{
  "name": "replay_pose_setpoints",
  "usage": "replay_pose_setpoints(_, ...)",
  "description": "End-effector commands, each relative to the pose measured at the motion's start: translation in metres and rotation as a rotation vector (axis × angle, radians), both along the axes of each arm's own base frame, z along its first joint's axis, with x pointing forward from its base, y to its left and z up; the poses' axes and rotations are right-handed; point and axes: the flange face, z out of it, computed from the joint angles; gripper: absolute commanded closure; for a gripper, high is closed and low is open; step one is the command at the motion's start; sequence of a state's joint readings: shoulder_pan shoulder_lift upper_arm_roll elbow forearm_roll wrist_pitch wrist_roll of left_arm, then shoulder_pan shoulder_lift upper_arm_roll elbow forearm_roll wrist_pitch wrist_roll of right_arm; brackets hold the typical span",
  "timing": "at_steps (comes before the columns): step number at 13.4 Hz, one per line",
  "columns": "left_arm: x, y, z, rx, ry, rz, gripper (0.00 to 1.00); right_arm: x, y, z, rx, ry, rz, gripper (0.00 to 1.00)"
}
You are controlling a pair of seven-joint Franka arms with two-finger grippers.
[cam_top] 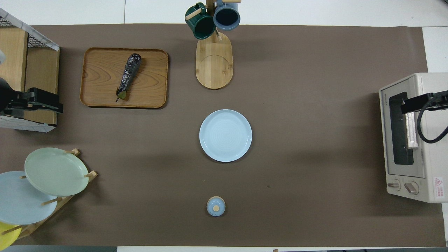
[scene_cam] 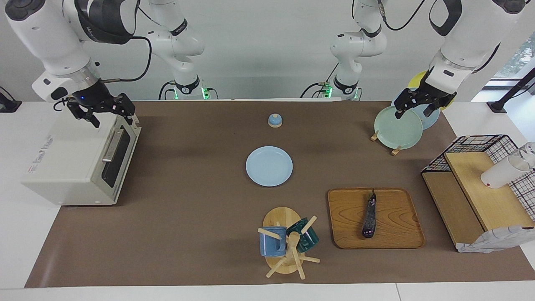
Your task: Put eggplant into oven
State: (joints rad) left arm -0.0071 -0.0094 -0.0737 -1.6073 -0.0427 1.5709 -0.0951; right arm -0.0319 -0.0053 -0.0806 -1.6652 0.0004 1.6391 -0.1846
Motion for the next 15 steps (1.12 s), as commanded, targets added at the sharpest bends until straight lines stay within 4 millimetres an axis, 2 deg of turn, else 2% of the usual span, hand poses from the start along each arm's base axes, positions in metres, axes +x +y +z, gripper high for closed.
replay_pose_setpoints(1, 0.015, -0.005, -0.021, -0.037, -0.005, -0.006, 0.00, -0.007, 0.000, 0.002, -0.008, 0.008, -0.007, 0.00)
replay_pose_setpoints(2, 0.022, -0.005, -0.031, -0.039, -0.003, -0.008, 0.00, -0.007, 0.000, 0.002, -0.008, 0.008, -0.005, 0.00)
replay_pose_setpoints(6, 0.066, -0.027, -0.098, -0.045, 0.027, -0.056, 0.00, -0.006, 0.001, 0.002, -0.008, 0.008, -0.004, 0.00)
replay_pose_setpoints(7, 0.076, -0.039, -0.117, -0.047, 0.028, -0.099, 0.00, -0.006, 0.001, 0.002, -0.008, 0.008, -0.005, 0.00)
replay_pose_setpoints(11, 0.110, -0.041, -0.181, -0.060, 0.013, -0.246, 0.00, -0.007, 0.000, 0.002, -0.008, 0.008, -0.007, 0.00)
replay_pose_setpoints(13, 0.127, -0.061, -0.214, -0.066, -0.021, -0.264, 0.00, -0.006, 0.001, 0.002, -0.008, 0.008, -0.004, 0.00)
replay_pose_setpoints(14, 0.135, -0.067, -0.234, -0.066, -0.029, -0.271, 0.00, -0.006, 0.001, 0.002, -0.008, 0.008, -0.005, 0.00)
replay_pose_setpoints(15, 0.142, -0.068, -0.245, -0.064, -0.047, -0.270, 0.00, -0.006, 0.001, 0.002, -0.008, 0.008, -0.005, 0.00)
